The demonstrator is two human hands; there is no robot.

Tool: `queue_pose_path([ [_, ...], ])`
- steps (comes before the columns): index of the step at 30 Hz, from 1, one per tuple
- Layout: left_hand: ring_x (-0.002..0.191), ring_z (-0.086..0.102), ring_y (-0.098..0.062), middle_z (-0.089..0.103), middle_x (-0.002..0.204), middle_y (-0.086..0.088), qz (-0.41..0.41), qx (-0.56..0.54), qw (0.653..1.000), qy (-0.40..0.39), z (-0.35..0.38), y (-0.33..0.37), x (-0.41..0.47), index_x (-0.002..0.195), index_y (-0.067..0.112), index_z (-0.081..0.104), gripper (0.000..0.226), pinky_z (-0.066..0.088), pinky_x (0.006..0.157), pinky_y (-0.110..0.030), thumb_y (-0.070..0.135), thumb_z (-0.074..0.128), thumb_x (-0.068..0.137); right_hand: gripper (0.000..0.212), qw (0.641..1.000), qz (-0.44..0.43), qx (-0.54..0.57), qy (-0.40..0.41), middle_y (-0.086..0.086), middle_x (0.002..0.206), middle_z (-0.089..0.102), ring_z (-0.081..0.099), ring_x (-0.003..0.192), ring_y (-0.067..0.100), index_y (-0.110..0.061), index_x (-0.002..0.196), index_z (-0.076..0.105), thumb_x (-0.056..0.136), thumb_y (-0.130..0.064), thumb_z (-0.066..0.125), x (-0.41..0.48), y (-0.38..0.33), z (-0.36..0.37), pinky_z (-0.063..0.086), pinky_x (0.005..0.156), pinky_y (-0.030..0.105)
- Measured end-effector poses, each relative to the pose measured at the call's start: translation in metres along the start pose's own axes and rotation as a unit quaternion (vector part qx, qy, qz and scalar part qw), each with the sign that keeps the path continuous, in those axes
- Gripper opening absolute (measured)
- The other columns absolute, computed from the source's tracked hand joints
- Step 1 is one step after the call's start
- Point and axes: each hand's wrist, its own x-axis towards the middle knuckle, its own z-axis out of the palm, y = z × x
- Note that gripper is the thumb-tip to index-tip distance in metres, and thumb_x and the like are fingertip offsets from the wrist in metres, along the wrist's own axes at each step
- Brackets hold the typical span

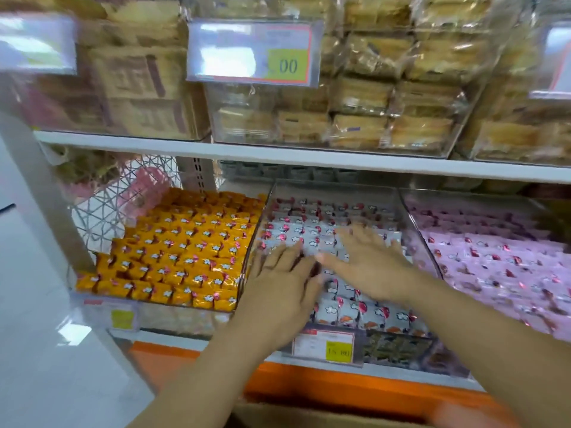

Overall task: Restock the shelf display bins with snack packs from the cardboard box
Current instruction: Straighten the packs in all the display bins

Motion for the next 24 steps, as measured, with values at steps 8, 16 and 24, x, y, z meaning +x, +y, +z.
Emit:
queue_pose_path([
  [8, 0.146, -0.017, -0.019, -0.012, 0.16, 0.008, 0.029, 0.037, 0.994, -0.098, 0.009, -0.004, 0.008, 0.15, 0.043, 0.0, 0.055, -0.015, 0.113, -0.052, 0.056, 0.013, 0.098, 0.06, 0.996, -0.03, -0.067, 0.052, -0.005, 0.159, -0.016, -0.011, 0.147, 0.019, -0.04, 0.149, -0.007, 0.095, -0.061, 0.009, -0.023, 0.008, 0.039, -0.01, 0.114, 0.057],
  [16, 0.137, 0.037, -0.022, 0.046, 0.144, -0.001, 0.089, -0.02, 0.988, 0.125, 0.003, -0.005, -0.022, 0.137, 0.027, 0.049, 0.046, 0.015, 0.117, -0.054, 0.046, 0.037, 0.097, 0.055, 0.98, -0.09, -0.011, 0.176, -0.004, 0.16, 0.009, 0.003, 0.147, 0.016, -0.033, 0.151, 0.015, 0.099, -0.051, 0.024, -0.059, 0.004, 0.039, -0.002, 0.119, 0.048],
  [24, 0.136, 0.039, -0.031, 0.049, 0.142, -0.004, 0.041, 0.062, 0.979, 0.19, 0.007, -0.045, -0.086, 0.129, 0.024, 0.057, 0.046, 0.014, 0.113, -0.058, 0.038, 0.032, 0.093, 0.062, 0.988, -0.095, -0.111, 0.043, -0.01, 0.16, 0.0, -0.002, 0.147, 0.017, -0.03, 0.152, 0.001, 0.098, -0.056, 0.017, -0.087, -0.026, 0.062, -0.005, 0.115, 0.059],
])
